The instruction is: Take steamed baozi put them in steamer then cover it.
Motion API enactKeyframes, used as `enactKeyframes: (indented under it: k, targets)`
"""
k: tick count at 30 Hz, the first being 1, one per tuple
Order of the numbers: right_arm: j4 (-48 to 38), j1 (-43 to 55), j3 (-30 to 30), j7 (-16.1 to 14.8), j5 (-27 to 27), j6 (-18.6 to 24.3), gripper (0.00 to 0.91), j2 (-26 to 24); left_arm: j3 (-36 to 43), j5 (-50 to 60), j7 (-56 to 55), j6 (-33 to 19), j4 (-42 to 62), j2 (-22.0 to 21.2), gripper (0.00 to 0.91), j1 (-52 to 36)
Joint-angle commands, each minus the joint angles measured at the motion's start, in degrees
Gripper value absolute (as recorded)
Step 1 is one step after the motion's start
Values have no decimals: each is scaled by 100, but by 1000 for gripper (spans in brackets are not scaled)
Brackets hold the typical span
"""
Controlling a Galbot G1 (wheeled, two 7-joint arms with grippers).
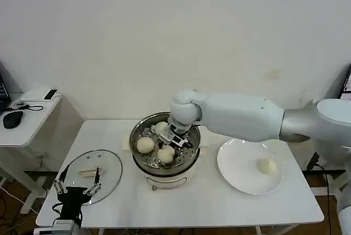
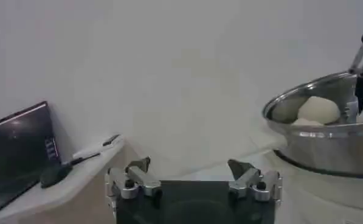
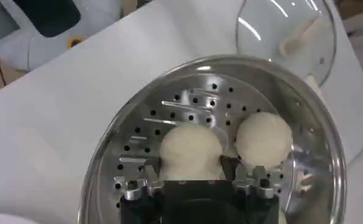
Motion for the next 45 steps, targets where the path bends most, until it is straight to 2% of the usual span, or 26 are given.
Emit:
enactKeyframes:
  k: [1, 8, 17, 23, 24, 28, 31, 35, 40, 45]
  targets:
    - [12, -26, -42, -7, -70, 130, 897, 60, 2, -1, -1, -2, 8, 4, 907, -2]
    - [51, 72, 32, 86, -38, 148, 907, -73, 7, 1, -1, 0, -5, -1, 907, -3]
    - [128, 325, 443, 326, 119, -282, 907, -696, 5, 3, 2, 2, -15, 31, 907, -17]
    - [266, 450, 612, 444, 177, -731, 907, -1505, -3, -21, 5, 9, -66, 66, 907, -6]
    - [338, 454, 604, 429, 212, -834, 907, -1816, 5, -21, 6, 8, -83, 68, 907, 0]
    - [481, 402, 588, 377, 210, -971, 907, -2460, 42, -20, 8, 6, -85, 99, 907, 9]
    - [551, 187, 662, 332, 126, -1078, 907, -3124, 69, -24, 11, 10, -79, 123, 907, -22]
    - [707, -228, 755, 397, 106, -1207, 907, -3874, 142, -25, 14, 7, -39, 143, 907, -57]
    - [927, -699, 940, 401, -322, -1231, 907, -4462, 196, -31, 20, 11, 36, 172, 907, -120]
    - [849, -1301, 1354, 454, -629, -1323, 907, -4679, 240, -33, 27, 14, 57, 180, 907, -152]
